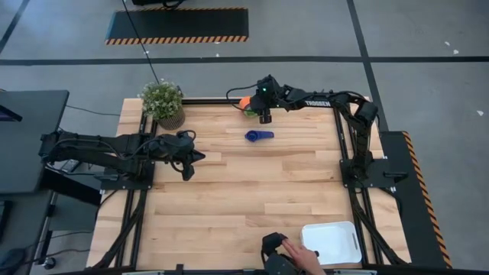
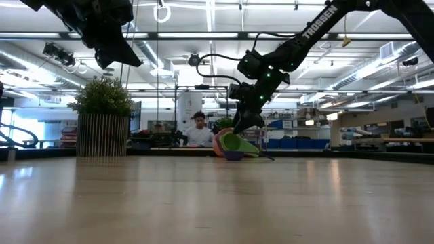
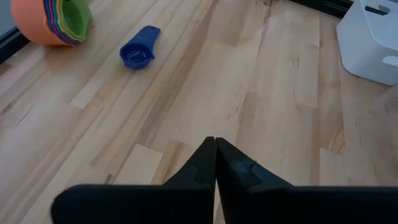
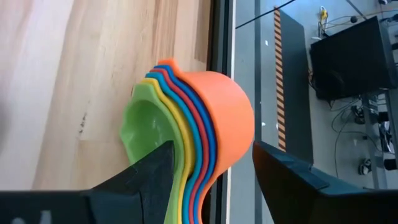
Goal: Nest measuring cups in basket
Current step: Put the stacked measuring cups into the white bin
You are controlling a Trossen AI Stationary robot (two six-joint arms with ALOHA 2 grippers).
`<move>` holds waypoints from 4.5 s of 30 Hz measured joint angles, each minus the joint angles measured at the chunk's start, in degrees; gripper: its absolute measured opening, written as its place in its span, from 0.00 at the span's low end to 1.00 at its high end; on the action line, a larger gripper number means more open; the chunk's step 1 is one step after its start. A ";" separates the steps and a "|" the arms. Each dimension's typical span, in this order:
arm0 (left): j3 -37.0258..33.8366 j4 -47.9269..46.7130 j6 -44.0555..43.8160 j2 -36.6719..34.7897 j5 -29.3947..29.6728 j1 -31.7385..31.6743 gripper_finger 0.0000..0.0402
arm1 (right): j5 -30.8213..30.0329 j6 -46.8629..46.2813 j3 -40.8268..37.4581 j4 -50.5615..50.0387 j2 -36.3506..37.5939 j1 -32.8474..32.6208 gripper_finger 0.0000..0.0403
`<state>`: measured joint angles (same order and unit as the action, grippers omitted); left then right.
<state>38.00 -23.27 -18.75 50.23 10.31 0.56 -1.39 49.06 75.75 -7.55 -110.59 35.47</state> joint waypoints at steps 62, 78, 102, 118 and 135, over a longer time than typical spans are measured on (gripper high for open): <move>0.00 0.79 0.00 0.00 0.02 0.02 0.03 | -0.94 -2.11 0.07 2.52 -3.04 -1.99 0.20; 0.00 0.81 0.00 0.00 0.02 0.01 0.03 | -2.19 -1.49 0.09 1.15 -2.92 -4.18 0.15; 0.00 0.81 -0.02 0.00 0.02 0.02 0.03 | -3.79 -5.31 -0.11 -10.41 2.23 -4.75 0.15; 0.00 2.61 -0.04 0.00 0.02 0.01 0.03 | -6.78 -11.96 -0.02 -22.08 10.63 -5.08 0.14; 0.00 2.62 -0.04 0.00 0.00 0.00 0.03 | -11.06 -19.91 0.02 -36.65 18.91 -11.78 0.14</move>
<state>38.00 -20.64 -18.79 50.24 10.31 0.56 -12.44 29.15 75.77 -44.20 -91.68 23.69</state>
